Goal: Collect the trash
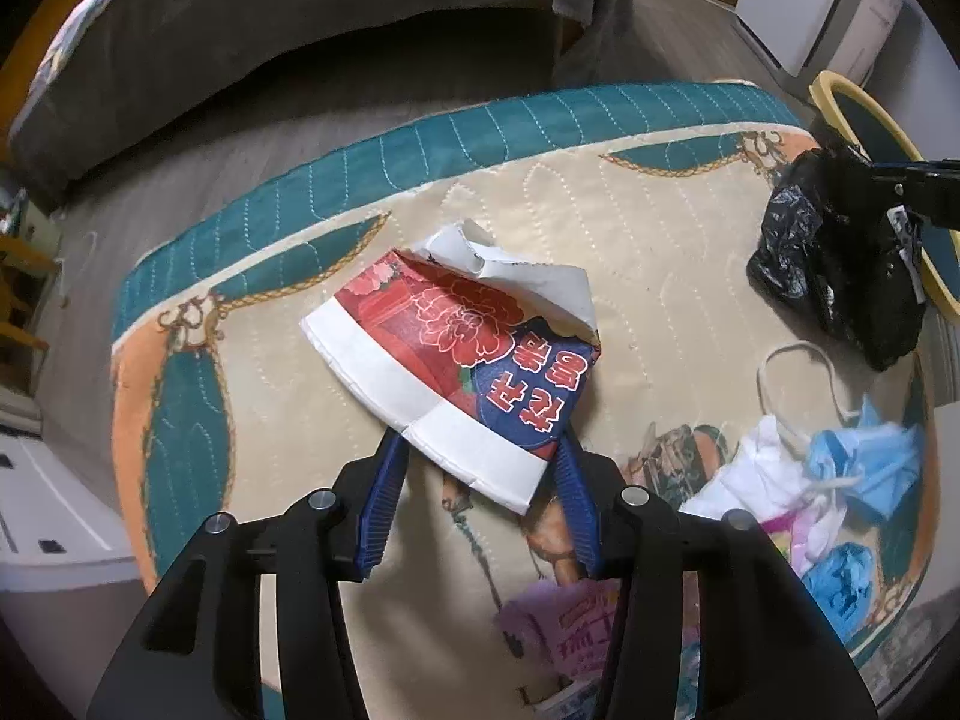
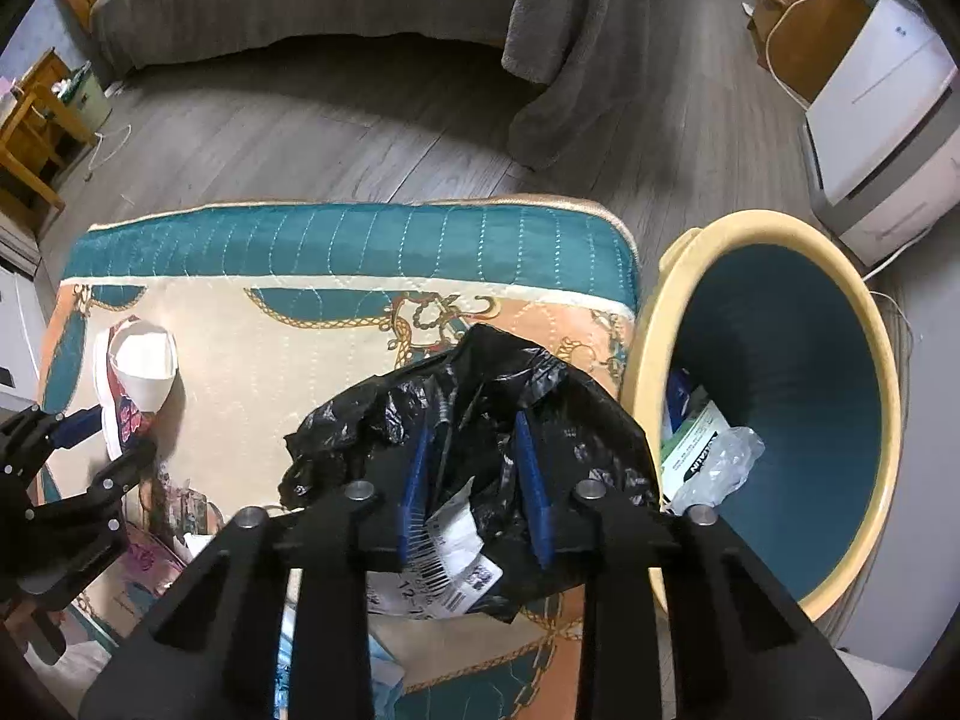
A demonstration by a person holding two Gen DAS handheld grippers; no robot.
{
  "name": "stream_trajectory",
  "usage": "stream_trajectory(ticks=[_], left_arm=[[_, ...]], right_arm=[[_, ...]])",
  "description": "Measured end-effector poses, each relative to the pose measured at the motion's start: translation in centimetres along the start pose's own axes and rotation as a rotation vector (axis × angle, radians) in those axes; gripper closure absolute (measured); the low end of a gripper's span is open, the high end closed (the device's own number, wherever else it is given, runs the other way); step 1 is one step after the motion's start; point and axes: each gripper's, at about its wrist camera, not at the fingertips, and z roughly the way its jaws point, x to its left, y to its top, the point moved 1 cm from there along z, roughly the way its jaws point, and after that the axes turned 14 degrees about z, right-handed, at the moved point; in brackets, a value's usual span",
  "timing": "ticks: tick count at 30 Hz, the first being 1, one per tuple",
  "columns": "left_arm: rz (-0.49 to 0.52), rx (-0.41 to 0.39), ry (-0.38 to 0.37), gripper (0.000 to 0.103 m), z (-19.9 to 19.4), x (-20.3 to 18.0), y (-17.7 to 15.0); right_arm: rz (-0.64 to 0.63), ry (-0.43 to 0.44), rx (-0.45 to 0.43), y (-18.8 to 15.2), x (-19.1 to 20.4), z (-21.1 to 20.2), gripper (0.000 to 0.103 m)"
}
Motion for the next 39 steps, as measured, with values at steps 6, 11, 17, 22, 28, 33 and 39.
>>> stream_trajectory(ticks=[6,11,17,22,28,33,39], left_arm=[[0.003,-0.043,0.003,0.09,-1.5,0.0,-0.1],[0.028,-0.079,0.003,0.101,-2.9,-0.3,-0.1],[0.02,-0.132,0.003,0.102,-5.1,0.0,0.1],[-0.016,-0.193,-0.022,0.102,-7.7,0.4,-0.6],[-0.058,-0.189,-0.048,0.102,-7.6,0.9,-1.4],[0.0,-0.169,-0.023,0.065,-6.6,-0.7,-0.9],[0.046,-0.157,0.065,0.038,-4.2,-1.9,0.3]], right_arm=[[0.029,0.061,-0.041,-0.4,-0.4,-1.9,0.095],[0.045,0.091,-0.086,-0.2,-0.7,-3.7,0.096],[0.054,0.112,-0.114,-0.7,-0.8,-5.7,0.096],[0.06,0.128,-0.154,-1.1,-0.3,-7.8,0.096],[0.061,0.151,-0.202,-1.8,0.4,-9.7,0.096],[0.045,0.156,-0.178,-2.3,1.1,-8.9,0.096],[0.024,0.149,-0.164,-1.4,1.3,-7.6,0.096]])
